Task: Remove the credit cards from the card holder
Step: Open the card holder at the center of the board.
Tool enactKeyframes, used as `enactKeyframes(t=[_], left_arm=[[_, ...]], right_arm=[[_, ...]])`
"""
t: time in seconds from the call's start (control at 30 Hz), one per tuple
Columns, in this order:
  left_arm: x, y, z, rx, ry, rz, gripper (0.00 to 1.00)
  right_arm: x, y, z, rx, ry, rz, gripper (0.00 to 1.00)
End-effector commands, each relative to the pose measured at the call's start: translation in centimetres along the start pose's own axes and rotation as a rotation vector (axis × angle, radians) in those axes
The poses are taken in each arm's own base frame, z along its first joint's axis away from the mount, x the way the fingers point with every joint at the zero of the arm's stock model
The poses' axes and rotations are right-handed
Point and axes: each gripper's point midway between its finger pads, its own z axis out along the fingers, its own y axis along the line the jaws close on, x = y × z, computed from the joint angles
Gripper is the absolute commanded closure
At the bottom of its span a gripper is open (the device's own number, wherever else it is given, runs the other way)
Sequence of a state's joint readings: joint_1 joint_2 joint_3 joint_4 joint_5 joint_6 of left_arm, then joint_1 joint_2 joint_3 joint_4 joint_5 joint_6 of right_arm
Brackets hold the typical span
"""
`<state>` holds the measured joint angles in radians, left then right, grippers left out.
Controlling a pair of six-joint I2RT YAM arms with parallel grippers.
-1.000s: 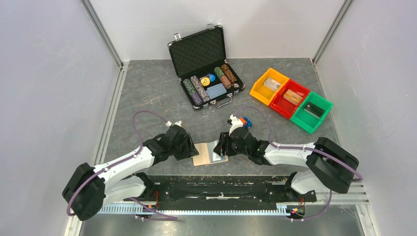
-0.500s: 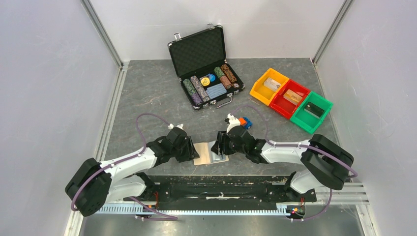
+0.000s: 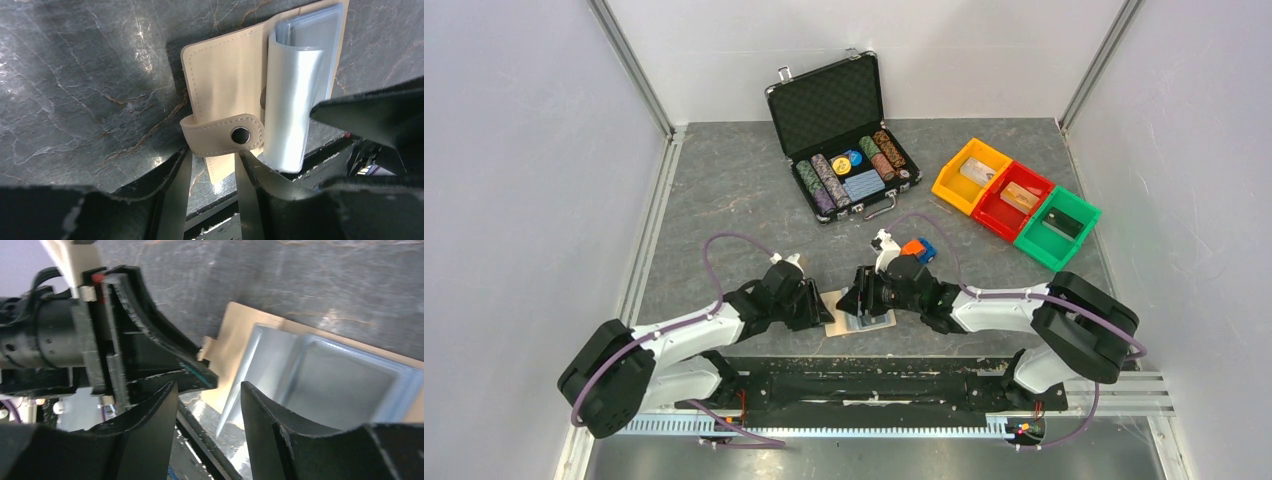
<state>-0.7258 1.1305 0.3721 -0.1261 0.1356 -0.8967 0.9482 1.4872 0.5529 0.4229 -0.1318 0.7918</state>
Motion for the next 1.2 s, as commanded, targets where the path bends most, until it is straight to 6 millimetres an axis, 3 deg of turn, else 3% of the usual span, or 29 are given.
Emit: enactKeyframes(t=[0.0, 0.23, 0.47, 0.73, 0.93, 1.17], left_arm=[[0.1, -0.1, -0.3, 0.008, 0.000, -0.009, 0.53], [-2.9, 1.8, -4.0, -0.150, -0.167, -0.033, 0.36], [-4.6, -0.3, -6.6, -0.059, -0.262, -0.051, 0.34], [-5.1, -1.4, -6.8, -0.036, -0.258, -0.025, 0.28], [-4.8, -2.3, -5.9, -0.002, -0.215, 0.012, 0.21], [-4.9, -4.7, -4.7, 0.101, -0.178, 0.056, 0.12]], right_arm=[[-0.8, 4.0, 0.2, -0.149, -0.025, -0.012, 0.48], [0.1, 3.7, 0.3, -0.147, -0.010, -0.014, 0.50], [0.2, 3.9, 0.8, -0.162, 0.006, -0.025, 0.52], [1.3, 4.2, 1.2, -0.184, 0.048, -0.025, 0.46], [0.5, 4.0, 0.2, -0.151, 0.025, -0.083, 0.43], [0.3, 3.4, -0.9, -0.138, 0.005, -0.123, 0.55]])
